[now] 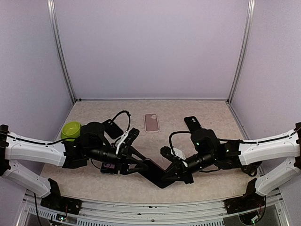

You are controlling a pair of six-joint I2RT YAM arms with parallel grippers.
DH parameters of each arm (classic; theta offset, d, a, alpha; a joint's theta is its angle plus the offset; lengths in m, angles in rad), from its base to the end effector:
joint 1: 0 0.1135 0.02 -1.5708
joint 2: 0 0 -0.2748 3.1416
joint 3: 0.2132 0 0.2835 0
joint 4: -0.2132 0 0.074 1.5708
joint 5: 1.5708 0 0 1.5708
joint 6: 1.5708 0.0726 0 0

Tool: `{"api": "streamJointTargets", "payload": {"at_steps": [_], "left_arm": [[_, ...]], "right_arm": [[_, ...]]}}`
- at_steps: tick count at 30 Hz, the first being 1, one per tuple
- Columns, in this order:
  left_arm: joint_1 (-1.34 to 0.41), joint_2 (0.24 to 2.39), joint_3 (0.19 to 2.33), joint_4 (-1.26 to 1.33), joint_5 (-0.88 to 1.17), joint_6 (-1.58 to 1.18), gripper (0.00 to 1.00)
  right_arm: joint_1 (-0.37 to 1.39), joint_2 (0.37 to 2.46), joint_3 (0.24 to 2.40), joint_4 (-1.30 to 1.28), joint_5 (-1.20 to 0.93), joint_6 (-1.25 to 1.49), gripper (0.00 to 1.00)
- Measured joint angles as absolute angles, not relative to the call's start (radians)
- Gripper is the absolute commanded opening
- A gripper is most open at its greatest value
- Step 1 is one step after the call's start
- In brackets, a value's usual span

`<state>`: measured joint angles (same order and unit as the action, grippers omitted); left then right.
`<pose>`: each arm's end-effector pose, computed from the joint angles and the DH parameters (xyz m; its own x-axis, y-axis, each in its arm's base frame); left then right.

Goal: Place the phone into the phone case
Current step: Pass from the right arm to the left

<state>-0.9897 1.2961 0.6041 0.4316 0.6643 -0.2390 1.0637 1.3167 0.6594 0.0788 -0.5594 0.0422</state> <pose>0.1403 -0.2952 0.2136 -0.3705 0.2247 -0.9012 0.9237 -0.0129 -0.3830 0.1219 0.2988 0.1836 -0.3057 -0.4766 -0.8243 -0.9446 0.0434 0.3252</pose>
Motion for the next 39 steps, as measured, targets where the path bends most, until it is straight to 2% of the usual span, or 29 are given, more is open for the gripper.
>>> {"api": "streamJointTargets", "payload": {"at_steps": [6,16,23,25,29,34,39], "left_arm": [[-1.012,1.308,0.614,0.381,0.645,-0.212,0.31],[-1.015,1.309,0.614,0.352,0.620,-0.179,0.00],[-1.016,1.310,0.618,0.350,0.609,-0.182,0.00],[-1.017,1.309,0.618,0.352,0.600,-0.186,0.00],[-1.018,1.306,0.616,0.361,0.563,-0.214,0.00],[-1.016,1.288,0.607,0.377,0.499,-0.247,0.00],[-1.004,1.246,0.604,0.411,0.471,-0.271,0.00]], "right_arm": [[1.064,1.329,0.665,0.061,-0.564,0.040,0.00],[1.057,1.346,0.676,0.047,-0.592,0.025,0.00],[1.048,1.348,0.677,0.047,-0.602,0.023,0.00],[1.045,1.348,0.677,0.047,-0.603,0.024,0.09],[1.034,1.348,0.678,0.051,-0.599,0.028,0.38],[1.005,1.343,0.679,0.073,-0.584,0.044,0.66],[0.971,1.296,0.674,0.122,-0.579,0.076,0.80]]}}
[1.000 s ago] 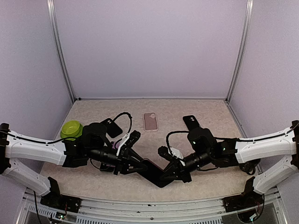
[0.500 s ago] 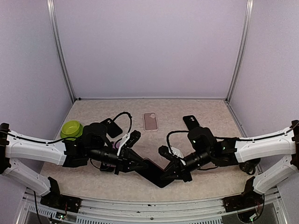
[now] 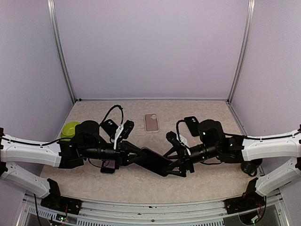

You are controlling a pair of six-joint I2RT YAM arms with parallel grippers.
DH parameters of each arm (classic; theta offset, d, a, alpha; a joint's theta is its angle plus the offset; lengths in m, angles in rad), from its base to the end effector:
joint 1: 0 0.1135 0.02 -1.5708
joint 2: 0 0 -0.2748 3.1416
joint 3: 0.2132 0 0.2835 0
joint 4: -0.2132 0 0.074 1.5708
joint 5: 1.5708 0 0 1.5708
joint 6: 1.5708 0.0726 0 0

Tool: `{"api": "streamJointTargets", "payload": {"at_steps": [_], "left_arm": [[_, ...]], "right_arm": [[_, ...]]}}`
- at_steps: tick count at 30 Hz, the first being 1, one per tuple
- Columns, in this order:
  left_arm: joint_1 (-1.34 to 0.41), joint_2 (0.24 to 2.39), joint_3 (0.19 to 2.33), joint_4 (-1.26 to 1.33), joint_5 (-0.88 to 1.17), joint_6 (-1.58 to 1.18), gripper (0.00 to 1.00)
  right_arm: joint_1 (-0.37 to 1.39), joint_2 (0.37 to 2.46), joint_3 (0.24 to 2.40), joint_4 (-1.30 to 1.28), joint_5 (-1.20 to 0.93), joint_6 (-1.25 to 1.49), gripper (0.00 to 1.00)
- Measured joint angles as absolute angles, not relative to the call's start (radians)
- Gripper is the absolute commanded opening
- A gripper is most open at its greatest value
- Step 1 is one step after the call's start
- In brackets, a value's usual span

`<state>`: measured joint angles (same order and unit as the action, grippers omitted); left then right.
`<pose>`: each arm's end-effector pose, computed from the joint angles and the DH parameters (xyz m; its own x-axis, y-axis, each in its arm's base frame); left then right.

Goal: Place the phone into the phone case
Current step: Pass from the right arm to the left, then pass from the left arm to the right

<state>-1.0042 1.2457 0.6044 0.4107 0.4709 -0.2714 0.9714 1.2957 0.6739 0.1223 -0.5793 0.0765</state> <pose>0.1467 -0.2920 0.2245 -0.3833 0.1575 -0.9101 0.9199 0.1535 -0.3609 0.1499 0.2898 0.2008 -0.3430 -0.3886 -0.8552 -0.9386 0.1053 0.3285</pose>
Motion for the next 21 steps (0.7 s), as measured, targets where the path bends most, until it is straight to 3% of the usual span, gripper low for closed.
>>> {"api": "streamJointTargets", "payload": {"at_steps": [11,21], "left_arm": [[-0.977,1.176,0.559,0.617,0.455,-0.348,0.00],[-0.958,1.311,0.543,0.896,0.450,-0.511,0.00]], "right_arm": [[0.873,1.183,0.584,0.357,-0.575,0.287,0.88],[0.868,1.167,0.554,0.543,-0.591,0.427,0.98]]}}
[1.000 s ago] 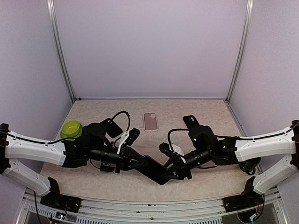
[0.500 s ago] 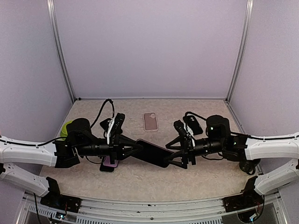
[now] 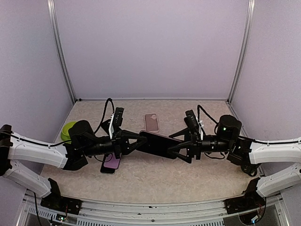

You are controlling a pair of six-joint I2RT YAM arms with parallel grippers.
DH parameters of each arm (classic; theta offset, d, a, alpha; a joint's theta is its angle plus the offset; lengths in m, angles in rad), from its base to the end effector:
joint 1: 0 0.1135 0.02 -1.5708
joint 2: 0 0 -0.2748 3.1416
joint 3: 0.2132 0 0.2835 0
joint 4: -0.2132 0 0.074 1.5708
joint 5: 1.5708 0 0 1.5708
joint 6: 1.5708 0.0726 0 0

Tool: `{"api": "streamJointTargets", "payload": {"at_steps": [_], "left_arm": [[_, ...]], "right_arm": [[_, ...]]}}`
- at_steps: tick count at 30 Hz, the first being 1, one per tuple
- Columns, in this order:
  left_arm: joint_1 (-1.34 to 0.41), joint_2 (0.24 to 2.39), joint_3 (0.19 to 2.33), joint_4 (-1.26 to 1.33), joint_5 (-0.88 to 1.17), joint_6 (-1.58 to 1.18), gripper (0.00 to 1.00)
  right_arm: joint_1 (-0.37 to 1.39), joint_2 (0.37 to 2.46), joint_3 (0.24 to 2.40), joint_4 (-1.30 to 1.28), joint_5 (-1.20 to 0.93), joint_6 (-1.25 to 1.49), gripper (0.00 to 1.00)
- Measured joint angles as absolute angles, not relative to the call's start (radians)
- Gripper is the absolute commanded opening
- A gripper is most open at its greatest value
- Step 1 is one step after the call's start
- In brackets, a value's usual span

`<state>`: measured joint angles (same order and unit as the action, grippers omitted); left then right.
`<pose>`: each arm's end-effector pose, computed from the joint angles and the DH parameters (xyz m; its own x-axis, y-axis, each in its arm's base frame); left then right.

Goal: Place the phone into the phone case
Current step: Pass from the left arm to the right

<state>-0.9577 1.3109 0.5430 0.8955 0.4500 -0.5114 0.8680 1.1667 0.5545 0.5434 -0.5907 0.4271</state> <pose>0.1633 -0.2869 0.2475 -0.4181 -0.1716 -0.8921 0.8946 0.0932 -0.4371 0.1677 0.2605 0.2468 -0.4517 -0.0010 -0.8922 -0.8853 0.1245 0.4481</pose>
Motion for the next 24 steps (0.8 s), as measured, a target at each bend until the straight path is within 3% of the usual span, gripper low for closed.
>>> {"api": "streamJointTargets", "payload": {"at_steps": [24], "left_arm": [[-0.963,1.497,0.530,1.177,0.398,-0.644,0.00]], "right_arm": [[0.868,1.213,0.488,0.776,-0.649,0.559,1.00]]}}
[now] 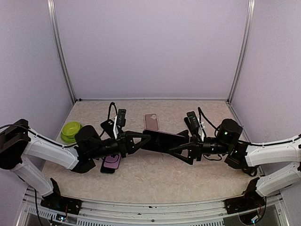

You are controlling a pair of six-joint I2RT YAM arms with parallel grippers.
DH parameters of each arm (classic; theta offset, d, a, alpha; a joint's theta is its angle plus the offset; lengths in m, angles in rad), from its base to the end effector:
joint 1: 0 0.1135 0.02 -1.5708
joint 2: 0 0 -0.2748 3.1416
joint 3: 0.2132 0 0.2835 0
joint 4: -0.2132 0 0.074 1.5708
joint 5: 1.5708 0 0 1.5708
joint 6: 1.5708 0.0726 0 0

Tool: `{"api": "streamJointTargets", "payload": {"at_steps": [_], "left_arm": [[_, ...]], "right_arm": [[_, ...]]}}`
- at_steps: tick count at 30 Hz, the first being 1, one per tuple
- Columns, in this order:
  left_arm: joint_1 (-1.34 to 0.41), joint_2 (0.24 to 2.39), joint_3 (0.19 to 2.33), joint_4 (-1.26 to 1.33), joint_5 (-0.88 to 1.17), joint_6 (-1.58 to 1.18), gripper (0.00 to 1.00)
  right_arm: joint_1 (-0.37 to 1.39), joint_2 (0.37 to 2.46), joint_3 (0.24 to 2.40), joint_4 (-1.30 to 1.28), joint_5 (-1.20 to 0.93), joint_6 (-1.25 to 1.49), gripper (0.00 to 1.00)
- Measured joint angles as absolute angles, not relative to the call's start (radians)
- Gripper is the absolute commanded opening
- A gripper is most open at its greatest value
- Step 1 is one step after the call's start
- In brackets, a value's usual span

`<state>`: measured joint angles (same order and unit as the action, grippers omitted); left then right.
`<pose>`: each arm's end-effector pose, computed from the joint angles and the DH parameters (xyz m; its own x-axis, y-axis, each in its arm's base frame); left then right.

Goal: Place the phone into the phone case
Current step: Pass from the left arm to the right

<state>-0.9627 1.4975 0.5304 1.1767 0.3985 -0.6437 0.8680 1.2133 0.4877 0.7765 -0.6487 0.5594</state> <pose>0.1736 -0.2987 0.2228 -0.4890 -0.2656 -0.8308 0.8498 0.0695 -0.5224 0.1621 0.2593 0.2386 -0.5018 0.0619 -0.8628 -0.8634 0.0257 0.5039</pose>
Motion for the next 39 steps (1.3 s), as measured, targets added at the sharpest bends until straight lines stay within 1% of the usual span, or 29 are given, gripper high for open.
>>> {"api": "streamJointTargets", "payload": {"at_steps": [3,6,8,11,16,20,25,28,29,30,35,37,39], "left_arm": [[-0.965,1.507,0.531,1.208,0.381,-0.646,0.00],[-0.967,1.518,0.532,1.236,0.369,-0.647,0.00],[-0.968,1.535,0.537,1.256,0.364,-0.650,0.00],[-0.968,1.565,0.553,1.269,0.363,-0.657,0.00],[-0.970,1.597,0.561,1.303,0.364,-0.680,0.00],[-0.973,1.604,0.562,1.324,0.368,-0.693,0.00],[-0.978,1.604,0.563,1.346,0.379,-0.700,0.00],[-0.978,1.604,0.564,1.351,0.385,-0.705,0.00],[-0.979,1.604,0.564,1.354,0.387,-0.707,0.00],[-0.979,1.604,0.564,1.355,0.387,-0.707,0.00],[-0.978,1.610,0.564,1.361,0.384,-0.717,0.01],[-0.978,1.610,0.564,1.361,0.384,-0.719,0.08],[-0.978,1.610,0.564,1.360,0.381,-0.720,0.12]], "right_arm": [[0.868,1.221,0.486,0.793,-0.651,0.571,0.99],[0.868,1.226,0.485,0.807,-0.654,0.579,0.97],[0.868,1.231,0.485,0.819,-0.659,0.585,0.94],[0.868,1.240,0.485,0.837,-0.670,0.596,0.85],[0.868,1.245,0.477,0.859,-0.677,0.615,0.65],[0.867,1.246,0.474,0.873,-0.678,0.631,0.52],[0.864,1.248,0.473,0.880,-0.667,0.644,0.20],[0.859,1.256,0.473,0.879,-0.659,0.659,0.05],[0.859,1.259,0.473,0.878,-0.656,0.658,0.02],[0.858,1.260,0.473,0.877,-0.654,0.662,0.00],[0.857,1.261,0.473,0.877,-0.653,0.674,0.00],[0.857,1.261,0.473,0.876,-0.651,0.675,0.00],[0.857,1.261,0.473,0.874,-0.649,0.675,0.00]]}}
